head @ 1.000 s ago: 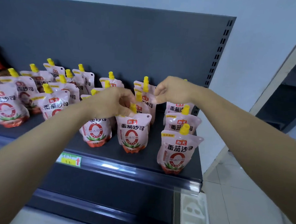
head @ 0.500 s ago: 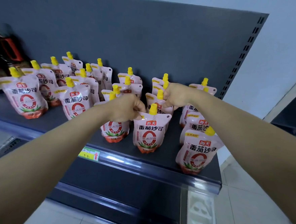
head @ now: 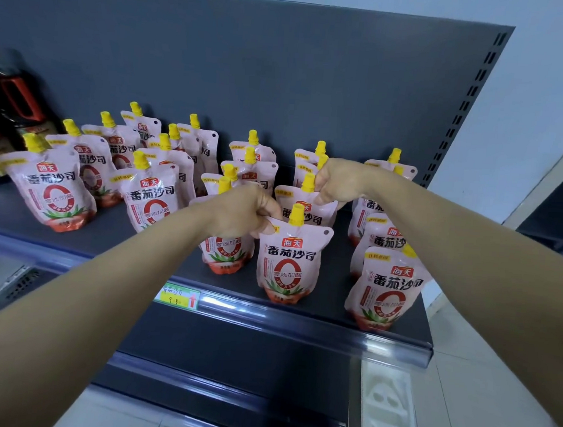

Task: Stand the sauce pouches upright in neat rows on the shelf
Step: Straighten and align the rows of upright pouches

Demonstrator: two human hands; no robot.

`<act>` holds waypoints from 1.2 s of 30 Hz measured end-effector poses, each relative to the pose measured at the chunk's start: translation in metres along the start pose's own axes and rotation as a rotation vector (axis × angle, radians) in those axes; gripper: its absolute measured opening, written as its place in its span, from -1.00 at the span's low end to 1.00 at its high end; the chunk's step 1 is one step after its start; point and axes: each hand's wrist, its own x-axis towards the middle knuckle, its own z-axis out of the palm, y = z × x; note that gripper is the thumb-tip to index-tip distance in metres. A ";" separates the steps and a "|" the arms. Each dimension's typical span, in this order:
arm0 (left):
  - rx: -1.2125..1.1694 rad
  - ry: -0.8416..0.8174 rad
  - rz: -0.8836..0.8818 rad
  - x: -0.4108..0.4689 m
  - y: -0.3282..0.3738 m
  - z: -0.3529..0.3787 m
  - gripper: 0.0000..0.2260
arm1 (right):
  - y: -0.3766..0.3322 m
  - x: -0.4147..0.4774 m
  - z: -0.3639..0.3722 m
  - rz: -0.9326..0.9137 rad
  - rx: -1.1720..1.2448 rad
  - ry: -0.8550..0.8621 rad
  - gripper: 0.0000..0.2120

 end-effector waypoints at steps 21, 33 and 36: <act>-0.052 -0.122 0.028 -0.004 0.002 -0.010 -0.93 | -0.003 -0.004 0.001 0.024 0.035 0.011 -0.63; -0.062 0.224 0.122 0.006 0.006 -0.035 -0.89 | 0.006 -0.002 -0.022 0.088 0.207 -0.094 -0.64; -0.034 0.249 0.139 0.015 0.009 -0.038 -0.88 | 0.014 0.001 -0.034 0.114 0.243 0.028 -0.69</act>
